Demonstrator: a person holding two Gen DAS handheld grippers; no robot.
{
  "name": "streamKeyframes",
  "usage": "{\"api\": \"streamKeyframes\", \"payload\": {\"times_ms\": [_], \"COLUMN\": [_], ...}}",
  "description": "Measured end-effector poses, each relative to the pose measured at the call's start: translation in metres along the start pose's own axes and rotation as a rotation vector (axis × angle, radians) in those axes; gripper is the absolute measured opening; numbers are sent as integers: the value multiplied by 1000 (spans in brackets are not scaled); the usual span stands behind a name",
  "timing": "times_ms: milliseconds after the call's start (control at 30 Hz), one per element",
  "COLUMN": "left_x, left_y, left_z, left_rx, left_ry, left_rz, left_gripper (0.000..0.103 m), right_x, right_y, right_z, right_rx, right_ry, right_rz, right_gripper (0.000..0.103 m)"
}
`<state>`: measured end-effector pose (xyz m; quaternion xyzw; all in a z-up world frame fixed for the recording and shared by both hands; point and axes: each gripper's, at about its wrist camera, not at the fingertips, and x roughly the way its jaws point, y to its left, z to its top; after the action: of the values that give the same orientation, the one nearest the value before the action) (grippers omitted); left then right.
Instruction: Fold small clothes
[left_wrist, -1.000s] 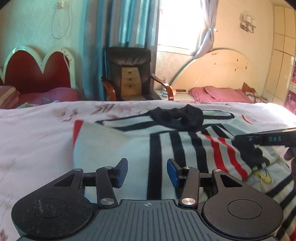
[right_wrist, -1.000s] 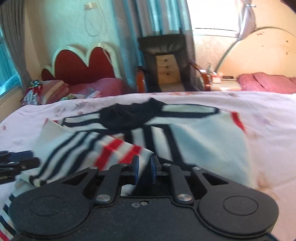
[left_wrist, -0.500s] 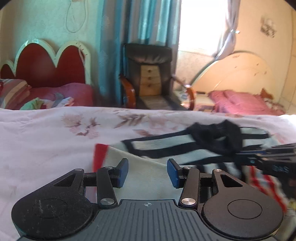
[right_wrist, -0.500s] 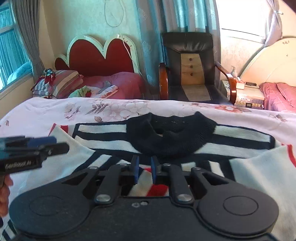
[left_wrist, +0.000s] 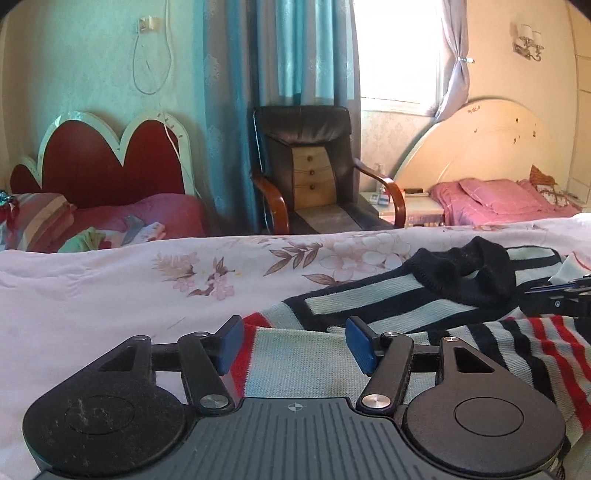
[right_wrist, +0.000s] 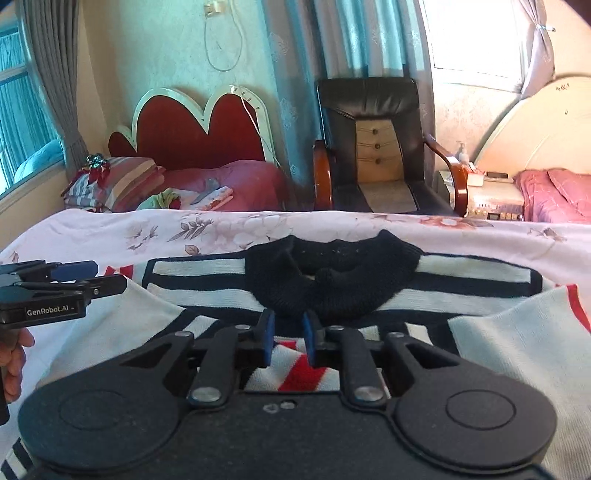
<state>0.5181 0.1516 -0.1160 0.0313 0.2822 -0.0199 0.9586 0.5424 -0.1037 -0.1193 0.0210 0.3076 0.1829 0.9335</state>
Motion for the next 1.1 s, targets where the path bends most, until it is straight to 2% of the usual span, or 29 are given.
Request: {"api": "streamKeyframes", "payload": {"times_ms": [67, 167, 267, 333, 433, 533, 600, 667, 700, 800, 833, 867, 933, 1000, 1100], "left_x": [18, 20, 1, -20, -38, -39, -39, -44, -47, -61, -63, -65, -65, -68, -95], "left_y": [1, 9, 7, -2, -47, -92, -110, -103, -92, -44, -36, -32, -30, -34, -35], "left_z": [-3, -14, -15, -17, -18, -24, -34, -44, -49, -64, -67, -69, -69, -65, -64], "left_rx": [-9, -74, -64, -85, -60, -43, 9, 19, 4, -54, -41, -26, -34, -23, -44], "left_ry": [68, 51, 47, 13, -12, 26, 50, 53, 56, 52, 60, 61, 61, 71, 42], "left_rz": [0, -18, 39, -12, -77, -118, -89, -79, -61, -31, 1, -2, -11, 6, 17], "left_gripper": [61, 64, 64, 64, 64, 64, 64, 64, 64, 64, 64, 64, 64, 64, 64], "right_x": [4, 13, 3, -12, -32, -35, -32, -28, -30, -47, -53, -59, -65, -62, -73], "right_y": [1, 5, -7, -26, -30, 1, 11, 10, 4, -22, -31, -41, -52, -44, -35], "right_z": [-2, -9, -17, -20, -19, -22, -27, -34, -38, -45, -47, -50, -56, -53, -45], "right_rx": [-11, -43, -39, 12, 86, 27, 4, -21, -34, -28, -17, -5, 30, -2, 16], "right_ry": [23, 54, 36, 29, 8, 15, 47, 88, 94, 78, 74, 72, 71, 84, 45], "right_rz": [5, -5, -115, -173, -134, -49, -28, -65, -78, -154, -198, -227, -217, -235, -219], "right_gripper": [18, 18, 17, 17, 19, 19, 15, 18, 16, 11, 11, 11, 11, 16, 23]}}
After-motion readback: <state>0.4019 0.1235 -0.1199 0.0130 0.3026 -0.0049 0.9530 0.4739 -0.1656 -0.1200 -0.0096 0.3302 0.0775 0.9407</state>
